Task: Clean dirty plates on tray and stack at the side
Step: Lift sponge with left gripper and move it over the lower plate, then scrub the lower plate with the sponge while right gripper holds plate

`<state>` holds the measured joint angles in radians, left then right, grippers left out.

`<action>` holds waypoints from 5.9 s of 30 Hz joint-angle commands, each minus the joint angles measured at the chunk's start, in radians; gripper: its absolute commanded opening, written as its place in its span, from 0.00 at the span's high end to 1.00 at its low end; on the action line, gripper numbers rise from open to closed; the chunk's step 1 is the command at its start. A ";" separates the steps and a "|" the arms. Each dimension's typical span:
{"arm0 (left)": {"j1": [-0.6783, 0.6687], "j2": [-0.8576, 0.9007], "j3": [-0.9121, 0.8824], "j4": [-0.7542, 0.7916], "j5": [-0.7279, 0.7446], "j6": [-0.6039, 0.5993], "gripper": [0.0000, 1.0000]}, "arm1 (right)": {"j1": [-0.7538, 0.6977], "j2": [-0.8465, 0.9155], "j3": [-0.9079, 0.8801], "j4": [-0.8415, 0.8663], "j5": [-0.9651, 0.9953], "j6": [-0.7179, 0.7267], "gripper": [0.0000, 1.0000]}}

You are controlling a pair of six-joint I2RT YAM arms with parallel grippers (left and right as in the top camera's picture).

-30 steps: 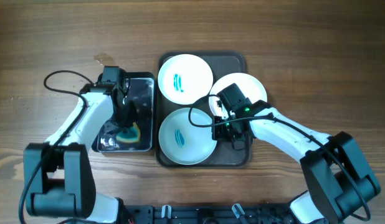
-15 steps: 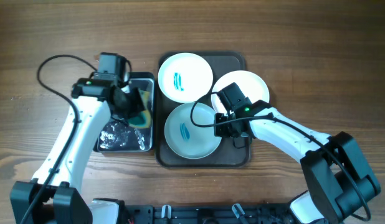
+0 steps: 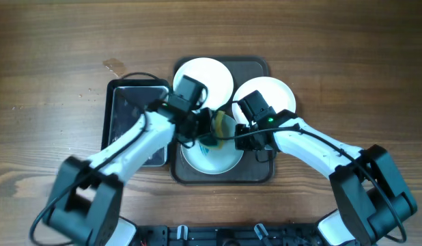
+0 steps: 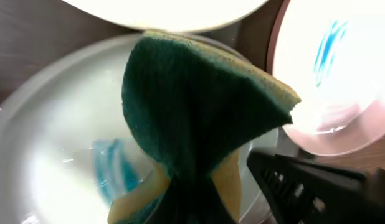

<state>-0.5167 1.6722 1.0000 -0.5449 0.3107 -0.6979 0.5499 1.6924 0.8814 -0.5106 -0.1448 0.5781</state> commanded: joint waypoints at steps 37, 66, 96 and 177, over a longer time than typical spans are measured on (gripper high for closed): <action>-0.091 0.179 0.047 0.060 0.180 -0.043 0.96 | -0.002 0.012 0.015 -0.012 0.064 -0.015 0.96; -0.047 0.087 0.047 -0.061 -0.056 -0.014 0.96 | -0.002 0.012 0.015 -0.021 0.065 -0.061 0.96; -0.046 0.097 0.047 -0.296 -0.416 0.018 0.96 | 0.000 0.012 0.015 -0.032 0.069 -0.106 0.96; -0.095 0.027 -0.078 -0.098 -0.259 0.099 0.73 | 0.000 0.012 0.015 -0.024 0.071 -0.096 0.96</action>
<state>-0.6090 1.6752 0.9710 -0.6456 0.0177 -0.6098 0.5549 1.6917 0.8925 -0.5373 -0.1112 0.4770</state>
